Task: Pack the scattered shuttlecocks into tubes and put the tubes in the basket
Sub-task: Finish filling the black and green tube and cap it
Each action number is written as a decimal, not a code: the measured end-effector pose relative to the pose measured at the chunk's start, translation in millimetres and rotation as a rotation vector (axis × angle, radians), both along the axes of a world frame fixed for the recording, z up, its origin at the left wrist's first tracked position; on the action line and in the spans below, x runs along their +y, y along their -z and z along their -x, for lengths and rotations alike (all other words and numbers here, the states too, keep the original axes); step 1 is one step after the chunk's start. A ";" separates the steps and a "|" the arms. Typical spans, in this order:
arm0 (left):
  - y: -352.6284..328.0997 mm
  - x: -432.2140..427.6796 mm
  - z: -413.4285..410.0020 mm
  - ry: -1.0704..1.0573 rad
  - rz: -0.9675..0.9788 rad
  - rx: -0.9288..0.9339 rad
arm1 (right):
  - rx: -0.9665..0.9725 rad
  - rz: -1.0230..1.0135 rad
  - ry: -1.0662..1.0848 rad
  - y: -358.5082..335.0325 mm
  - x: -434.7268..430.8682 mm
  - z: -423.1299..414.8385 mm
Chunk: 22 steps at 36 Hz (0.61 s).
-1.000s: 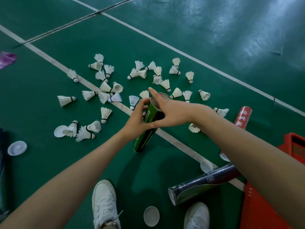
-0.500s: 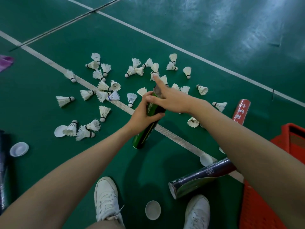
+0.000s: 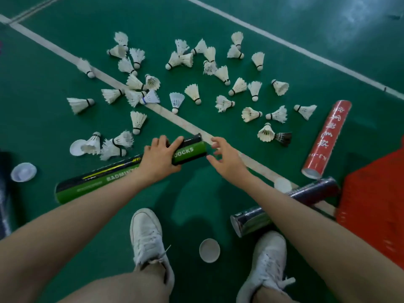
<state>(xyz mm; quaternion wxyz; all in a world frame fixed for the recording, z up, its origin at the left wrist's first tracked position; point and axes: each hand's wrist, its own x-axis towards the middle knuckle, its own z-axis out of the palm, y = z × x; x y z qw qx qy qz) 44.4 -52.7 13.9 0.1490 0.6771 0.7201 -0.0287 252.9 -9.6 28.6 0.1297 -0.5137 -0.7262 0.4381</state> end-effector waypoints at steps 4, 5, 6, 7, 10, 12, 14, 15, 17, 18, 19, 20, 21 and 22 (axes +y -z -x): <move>39.8 -41.1 10.7 0.030 0.158 0.069 | -0.228 0.071 -0.368 58.8 -40.9 -6.1; 48.3 -50.4 12.4 0.051 0.190 0.086 | -0.276 0.062 -0.452 70.9 -49.6 -8.0; 56.1 -59.7 13.4 0.074 0.218 0.101 | -0.317 0.027 -0.521 81.2 -56.9 -9.2; 63.0 -68.1 14.4 0.093 0.234 0.111 | -0.346 -0.024 -0.572 89.7 -62.7 -10.4; 76.4 -87.0 17.7 0.108 0.244 0.107 | -0.381 -0.073 -0.618 109.8 -75.4 -14.4; 80.0 -94.9 20.9 0.088 0.250 0.092 | -0.413 -0.060 -0.693 118.1 -82.8 -16.5; 81.5 -99.2 23.0 0.068 0.269 0.083 | -0.495 -0.074 -0.870 124.0 -90.0 -17.3; 81.8 -99.6 23.0 0.061 0.274 0.079 | -0.542 -0.099 -0.967 125.8 -93.3 -17.2; 81.1 -97.8 22.4 0.056 0.271 0.074 | -0.606 -0.148 -1.104 130.1 -99.1 -16.9; 80.5 -96.7 21.8 0.056 0.270 0.074 | -0.621 -0.168 -1.141 132.6 -101.6 -16.8; 79.9 -95.5 21.0 0.056 0.271 0.073 | -0.634 -0.187 -1.164 134.7 -103.8 -16.6; 79.4 -94.5 20.1 0.057 0.270 0.070 | -0.648 -0.201 -1.179 136.7 -105.7 -16.5; 79.0 -93.9 18.9 0.059 0.269 0.068 | -0.663 -0.211 -1.190 138.5 -107.5 -16.3; 78.8 -93.6 17.7 0.062 0.266 0.067 | -0.678 -0.220 -1.203 140.5 -109.2 -16.1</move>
